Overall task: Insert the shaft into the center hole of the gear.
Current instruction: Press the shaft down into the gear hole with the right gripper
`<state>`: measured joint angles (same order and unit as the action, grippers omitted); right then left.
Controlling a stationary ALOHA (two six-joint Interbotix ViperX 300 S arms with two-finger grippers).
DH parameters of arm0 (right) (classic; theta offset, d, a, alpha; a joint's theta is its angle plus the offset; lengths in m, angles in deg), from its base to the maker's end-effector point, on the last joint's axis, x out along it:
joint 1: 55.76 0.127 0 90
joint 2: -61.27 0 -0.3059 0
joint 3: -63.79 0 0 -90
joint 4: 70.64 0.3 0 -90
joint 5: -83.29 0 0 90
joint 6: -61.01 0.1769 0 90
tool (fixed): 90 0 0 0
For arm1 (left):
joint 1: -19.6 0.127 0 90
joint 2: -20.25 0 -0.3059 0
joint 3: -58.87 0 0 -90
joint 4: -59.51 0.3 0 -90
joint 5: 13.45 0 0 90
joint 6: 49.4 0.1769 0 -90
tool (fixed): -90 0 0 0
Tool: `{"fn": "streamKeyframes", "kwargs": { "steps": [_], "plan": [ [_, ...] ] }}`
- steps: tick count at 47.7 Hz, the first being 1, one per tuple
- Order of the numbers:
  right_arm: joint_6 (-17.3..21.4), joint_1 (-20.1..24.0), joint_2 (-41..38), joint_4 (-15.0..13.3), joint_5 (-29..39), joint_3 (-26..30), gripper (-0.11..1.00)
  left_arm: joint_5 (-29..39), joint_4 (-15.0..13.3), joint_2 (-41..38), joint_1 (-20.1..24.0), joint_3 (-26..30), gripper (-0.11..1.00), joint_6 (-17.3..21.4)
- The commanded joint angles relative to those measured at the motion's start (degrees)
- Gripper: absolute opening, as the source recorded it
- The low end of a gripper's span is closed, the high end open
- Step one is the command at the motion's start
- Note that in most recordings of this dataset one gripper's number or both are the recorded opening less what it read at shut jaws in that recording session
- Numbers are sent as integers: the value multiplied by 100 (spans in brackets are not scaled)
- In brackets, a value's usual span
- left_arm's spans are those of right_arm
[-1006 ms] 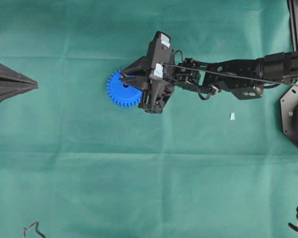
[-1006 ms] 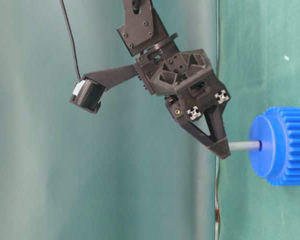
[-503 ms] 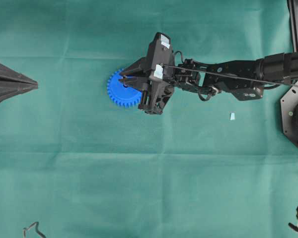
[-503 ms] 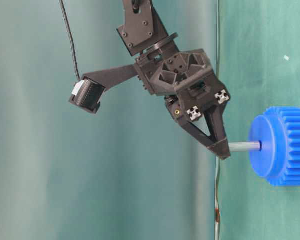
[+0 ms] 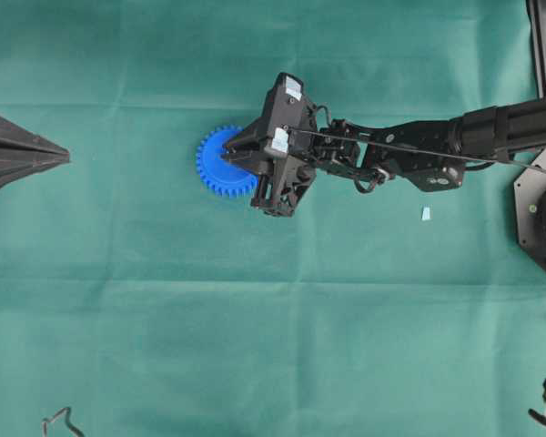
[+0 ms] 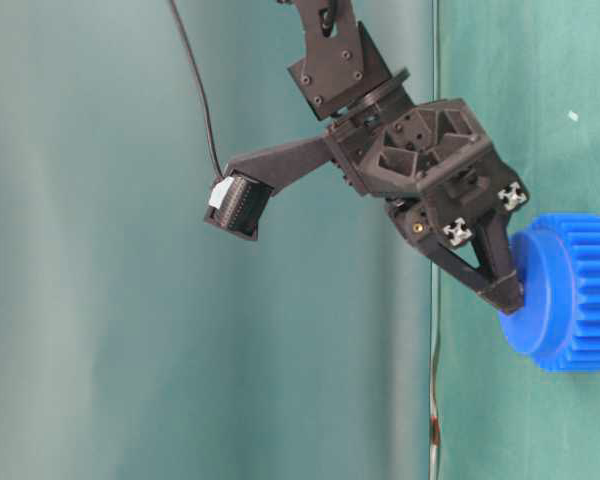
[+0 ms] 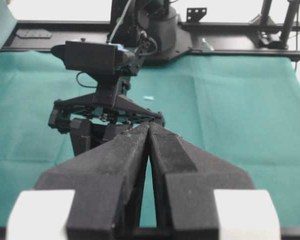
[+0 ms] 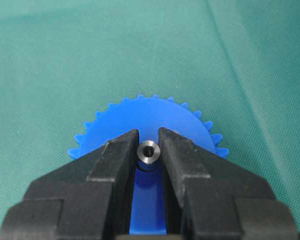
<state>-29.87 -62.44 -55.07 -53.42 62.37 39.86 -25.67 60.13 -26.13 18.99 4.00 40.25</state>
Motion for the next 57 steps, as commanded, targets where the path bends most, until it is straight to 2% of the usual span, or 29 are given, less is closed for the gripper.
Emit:
{"fn": "streamKeyframes", "kwargs": {
  "steps": [1, 26, 28, 31, 36, 41, 43, 50, 57],
  "plan": [
    [-9, 0, 79, 18, -53, 53, 18, -35, 18, -35, 18, 97, 0, 0],
    [-9, 9, 79, 18, -26, 53, 18, -35, 18, -26, 26, 97, 0, 0],
    [-9, 9, 79, 18, -18, 53, 22, -35, 18, -35, 26, 97, 0, 0],
    [0, 9, 79, 26, -26, 53, 35, -35, 18, -35, 26, 88, 0, 0],
    [0, 9, 79, 62, -44, 53, 67, -35, 18, -35, 26, 97, 0, 0],
    [9, 9, 88, 70, -44, 70, 92, -26, 18, -26, 26, 97, 0, 0],
    [9, 9, 114, 70, -44, 88, 95, -26, 18, -35, 26, 97, 0, 0],
    [-9, 9, 325, 70, -9, 79, 88, -18, 18, -35, 26, 97, 0, -9],
    [-79, 9, 809, 53, 88, 9, 88, -26, 18, -26, 26, 97, 0, -9]
  ]
}}
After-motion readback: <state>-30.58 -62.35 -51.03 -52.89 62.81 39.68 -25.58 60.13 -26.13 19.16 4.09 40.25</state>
